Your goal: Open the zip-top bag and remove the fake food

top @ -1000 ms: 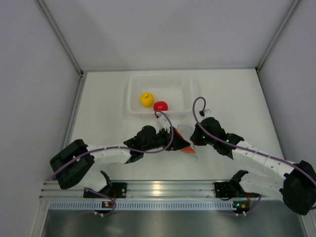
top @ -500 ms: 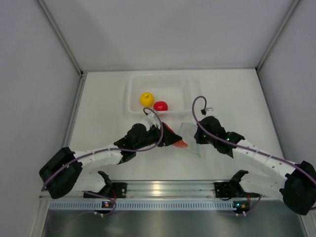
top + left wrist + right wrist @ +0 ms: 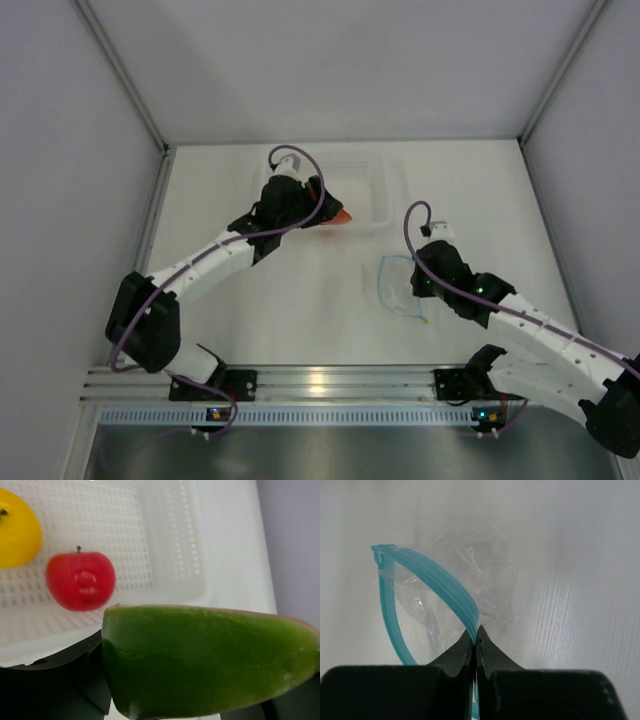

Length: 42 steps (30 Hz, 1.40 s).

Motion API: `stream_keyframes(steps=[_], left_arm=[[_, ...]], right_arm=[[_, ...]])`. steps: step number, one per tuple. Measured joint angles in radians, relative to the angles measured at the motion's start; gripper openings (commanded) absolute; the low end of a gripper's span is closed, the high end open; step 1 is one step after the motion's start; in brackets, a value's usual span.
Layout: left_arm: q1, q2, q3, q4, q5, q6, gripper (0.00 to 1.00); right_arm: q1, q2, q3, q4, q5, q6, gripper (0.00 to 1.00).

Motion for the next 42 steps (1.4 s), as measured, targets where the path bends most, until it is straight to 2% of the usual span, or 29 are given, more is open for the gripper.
stream_keyframes(steps=[9, 11, 12, 13, 14, 15, 16, 22, 30, 35, 38, 42], left_arm=[[0.113, 0.377, 0.325, -0.130, -0.007, 0.121, 0.43], [0.120, 0.461, 0.408, -0.152, -0.002, 0.146, 0.50], [0.121, 0.489, 0.441, -0.163, -0.003, 0.158, 0.54], [0.121, 0.526, 0.489, -0.177, -0.003, 0.174, 0.64], [0.122, 0.556, 0.526, -0.186, -0.003, 0.187, 0.70], [0.122, 0.584, 0.565, -0.200, -0.003, 0.203, 0.95], [0.123, 0.602, 0.590, -0.208, -0.003, 0.216, 0.98], [0.123, 0.646, 0.671, -0.245, 0.001, 0.270, 0.98], [0.123, 0.608, 0.664, -0.266, 0.027, 0.292, 0.98], [0.123, 0.459, 0.582, -0.273, 0.010, 0.294, 0.98], [0.123, 0.324, 0.498, -0.281, -0.008, 0.294, 0.98], [0.123, 0.165, 0.397, -0.290, -0.015, 0.291, 0.98]], right_arm=[[-0.008, -0.096, 0.128, -0.180, 0.177, -0.027, 0.00], [-0.008, -0.109, 0.144, -0.198, 0.196, -0.029, 0.00], [-0.008, -0.113, 0.145, -0.203, 0.202, -0.029, 0.00], [-0.008, -0.118, 0.147, -0.214, 0.209, -0.029, 0.00], [-0.008, -0.121, 0.147, -0.222, 0.213, -0.029, 0.00], [-0.008, -0.124, 0.147, -0.232, 0.219, -0.029, 0.00], [-0.008, -0.127, 0.147, -0.240, 0.222, -0.029, 0.00], [-0.009, -0.132, 0.147, -0.259, 0.240, -0.029, 0.00], [-0.009, -0.072, 0.149, -0.261, 0.269, -0.029, 0.00], [-0.010, -0.013, 0.160, -0.271, 0.337, -0.031, 0.01], [-0.016, 0.037, 0.184, -0.277, 0.383, -0.032, 0.13], [-0.020, 0.119, 0.215, -0.281, 0.443, -0.039, 0.14]])
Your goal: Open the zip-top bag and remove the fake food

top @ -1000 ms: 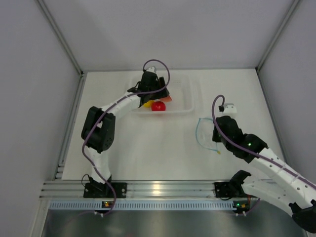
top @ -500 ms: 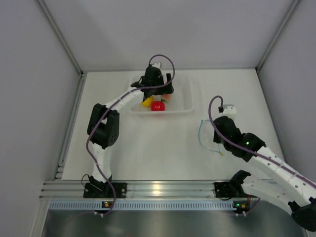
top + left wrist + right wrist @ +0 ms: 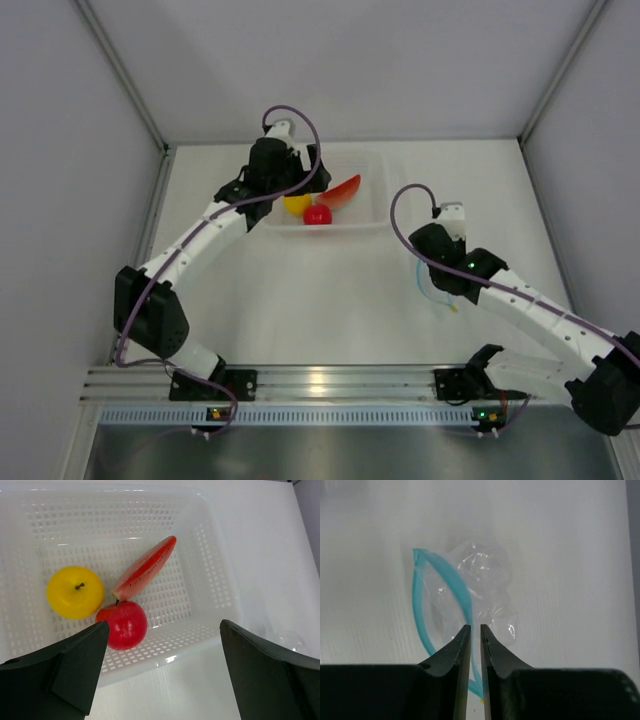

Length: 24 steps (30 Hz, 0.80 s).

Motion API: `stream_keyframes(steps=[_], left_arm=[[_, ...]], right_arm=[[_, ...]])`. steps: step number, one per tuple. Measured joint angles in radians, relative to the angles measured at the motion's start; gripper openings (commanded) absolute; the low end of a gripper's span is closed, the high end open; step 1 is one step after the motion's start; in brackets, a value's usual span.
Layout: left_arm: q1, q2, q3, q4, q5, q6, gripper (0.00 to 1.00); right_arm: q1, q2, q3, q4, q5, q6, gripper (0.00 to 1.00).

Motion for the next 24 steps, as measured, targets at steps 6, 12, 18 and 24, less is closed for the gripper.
stream_keyframes(steps=[6, 12, 18, 24], left_arm=[[0.000, -0.213, -0.198, -0.049, -0.025, -0.003, 0.98], [0.000, -0.409, -0.299, -0.170, -0.076, 0.016, 0.98], [0.000, -0.563, -0.350, -0.237, -0.123, 0.040, 0.98], [0.000, -0.606, -0.407, -0.312, -0.190, 0.042, 0.98]], right_arm=[[-0.064, 0.150, 0.016, 0.007, 0.031, -0.024, 0.07], [-0.103, 0.230, 0.018, 0.028, 0.018, -0.042, 0.03], [-0.086, 0.204, 0.035, 0.028, 0.002, -0.032, 0.13], [-0.085, 0.059, 0.085, 0.014, -0.002, -0.034, 0.32]])
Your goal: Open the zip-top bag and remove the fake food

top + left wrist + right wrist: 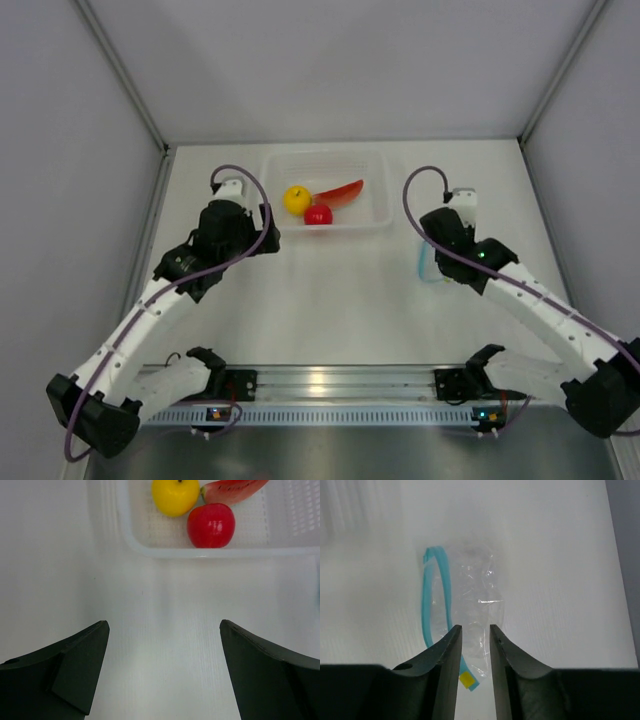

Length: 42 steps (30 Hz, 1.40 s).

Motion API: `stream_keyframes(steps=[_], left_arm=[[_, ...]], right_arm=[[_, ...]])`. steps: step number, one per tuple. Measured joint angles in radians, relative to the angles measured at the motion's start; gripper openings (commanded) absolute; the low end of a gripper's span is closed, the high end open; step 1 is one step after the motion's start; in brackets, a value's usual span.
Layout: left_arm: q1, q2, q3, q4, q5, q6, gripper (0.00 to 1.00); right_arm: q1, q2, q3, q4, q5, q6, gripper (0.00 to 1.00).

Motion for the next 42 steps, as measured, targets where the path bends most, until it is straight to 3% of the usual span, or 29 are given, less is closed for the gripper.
stream_keyframes(steps=[3, 5, 6, 9, 13, 20, 31, 42], left_arm=[[0.000, -0.066, -0.039, -0.055, -0.044, -0.010, 0.98], [0.000, -0.132, -0.056, -0.091, -0.079, -0.019, 0.98], [0.000, -0.164, -0.060, -0.104, -0.095, -0.020, 0.98], [0.000, -0.285, -0.061, -0.149, -0.148, -0.024, 0.98], [0.000, -0.429, -0.048, -0.213, -0.205, -0.024, 0.98], [0.000, -0.571, 0.055, -0.332, -0.257, -0.020, 0.98], [0.000, -0.678, 0.116, -0.473, -0.307, -0.003, 0.98], [0.000, -0.688, 0.119, -0.492, -0.309, 0.004, 0.98]], right_arm=[[0.000, -0.125, 0.005, 0.009, -0.032, -0.025, 0.42], [0.001, -0.229, 0.003, 0.016, -0.073, -0.047, 0.62], [0.001, -0.286, 0.003, 0.023, -0.091, -0.053, 0.85], [0.001, -0.428, 0.001, 0.030, -0.137, -0.079, 0.98], [0.001, -0.542, 0.007, 0.023, -0.163, -0.090, 0.99], [0.001, -0.590, 0.032, -0.069, -0.139, -0.093, 0.99], [0.001, -0.754, 0.073, -0.132, -0.108, -0.086, 0.99], [0.001, -0.712, 0.077, -0.135, -0.115, -0.085, 0.99]])
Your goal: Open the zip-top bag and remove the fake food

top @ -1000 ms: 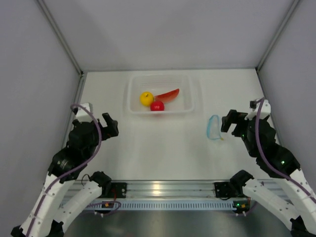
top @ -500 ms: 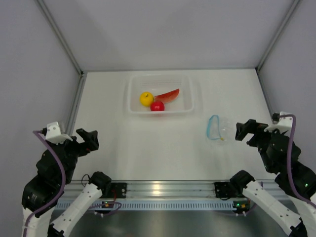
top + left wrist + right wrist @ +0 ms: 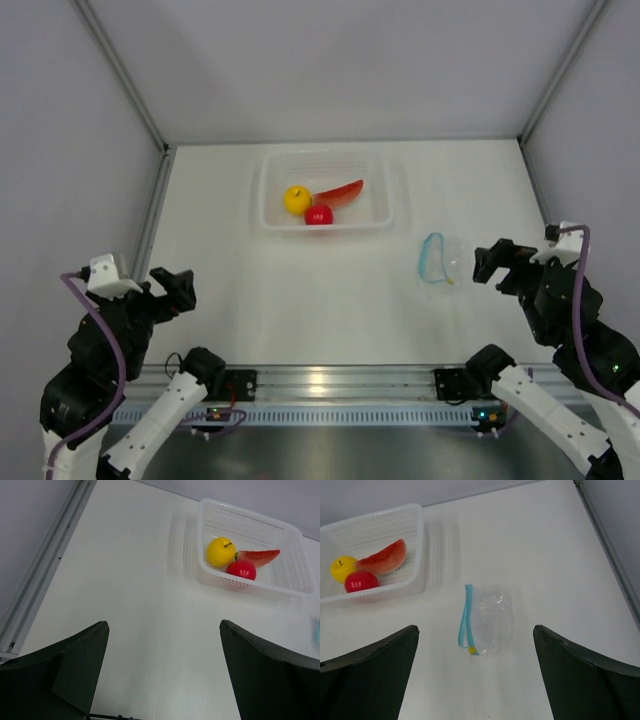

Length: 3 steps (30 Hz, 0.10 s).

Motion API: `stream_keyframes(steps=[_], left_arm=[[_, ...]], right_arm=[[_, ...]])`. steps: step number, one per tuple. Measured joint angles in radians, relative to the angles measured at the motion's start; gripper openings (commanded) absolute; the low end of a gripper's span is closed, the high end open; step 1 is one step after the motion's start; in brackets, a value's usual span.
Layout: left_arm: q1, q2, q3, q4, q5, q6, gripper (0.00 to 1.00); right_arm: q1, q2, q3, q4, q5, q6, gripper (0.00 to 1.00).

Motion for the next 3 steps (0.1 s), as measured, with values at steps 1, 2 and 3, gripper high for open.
stream_keyframes(steps=[1, 2, 3], left_arm=[[0.000, 0.000, 0.000, -0.001, -0.002, 0.000, 0.98], [0.000, 0.000, 0.000, -0.002, -0.006, 0.000, 0.98], [0.000, 0.000, 0.000, -0.002, -0.012, 0.001, 0.98]], right_arm=[[0.000, 0.009, 0.000, 0.000, 0.000, 0.000, 0.99], [0.000, 0.017, 0.000, 0.000, 0.000, 0.000, 0.99], [0.000, 0.023, 0.000, 0.000, 0.000, -0.001, 0.99]])
